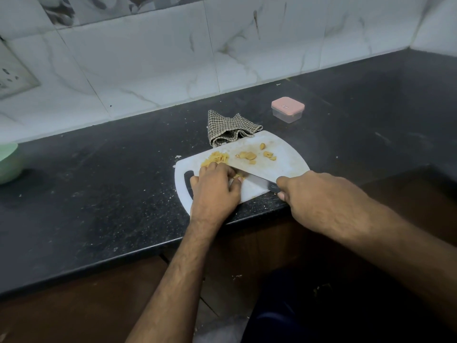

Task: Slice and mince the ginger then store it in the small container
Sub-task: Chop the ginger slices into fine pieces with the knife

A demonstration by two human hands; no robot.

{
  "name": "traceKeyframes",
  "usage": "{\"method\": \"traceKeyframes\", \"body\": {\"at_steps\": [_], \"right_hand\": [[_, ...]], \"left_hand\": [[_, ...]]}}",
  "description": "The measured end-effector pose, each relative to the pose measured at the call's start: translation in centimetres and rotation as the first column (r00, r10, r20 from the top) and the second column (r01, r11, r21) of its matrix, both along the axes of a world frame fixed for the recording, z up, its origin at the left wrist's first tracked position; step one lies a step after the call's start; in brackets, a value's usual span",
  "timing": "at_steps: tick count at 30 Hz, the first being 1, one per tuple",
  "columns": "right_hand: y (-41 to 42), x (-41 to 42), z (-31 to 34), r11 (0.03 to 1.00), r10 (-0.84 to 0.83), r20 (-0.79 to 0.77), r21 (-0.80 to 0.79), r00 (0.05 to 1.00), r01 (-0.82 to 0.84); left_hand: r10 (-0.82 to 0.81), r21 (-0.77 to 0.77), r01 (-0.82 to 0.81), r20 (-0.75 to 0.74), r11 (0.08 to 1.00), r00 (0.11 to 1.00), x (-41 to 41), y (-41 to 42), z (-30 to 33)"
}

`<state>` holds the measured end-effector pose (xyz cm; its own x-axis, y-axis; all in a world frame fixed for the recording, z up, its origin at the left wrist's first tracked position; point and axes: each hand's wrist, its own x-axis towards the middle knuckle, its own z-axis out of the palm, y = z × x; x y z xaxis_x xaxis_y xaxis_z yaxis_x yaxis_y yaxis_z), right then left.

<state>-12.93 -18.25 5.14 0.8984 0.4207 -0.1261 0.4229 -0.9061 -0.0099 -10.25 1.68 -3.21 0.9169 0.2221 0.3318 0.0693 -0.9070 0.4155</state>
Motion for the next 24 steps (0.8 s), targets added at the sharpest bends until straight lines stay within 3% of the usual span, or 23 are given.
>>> {"method": "traceKeyframes", "body": {"at_steps": [12, 24], "right_hand": [[1.2, 1.1, -1.9, 0.997, -0.026, -0.041, 0.065, 0.999, 0.029], [0.9, 0.6, 1.2, 0.995, -0.052, -0.106, -0.094, 0.993, 0.042]], "left_hand": [[0.018, -0.045, -0.017, 0.014, 0.999, 1.0, 0.0, 0.1, -0.2], [0.029, -0.032, -0.029, 0.001, 0.999, 1.0, 0.0, 0.4, -0.3]]}}
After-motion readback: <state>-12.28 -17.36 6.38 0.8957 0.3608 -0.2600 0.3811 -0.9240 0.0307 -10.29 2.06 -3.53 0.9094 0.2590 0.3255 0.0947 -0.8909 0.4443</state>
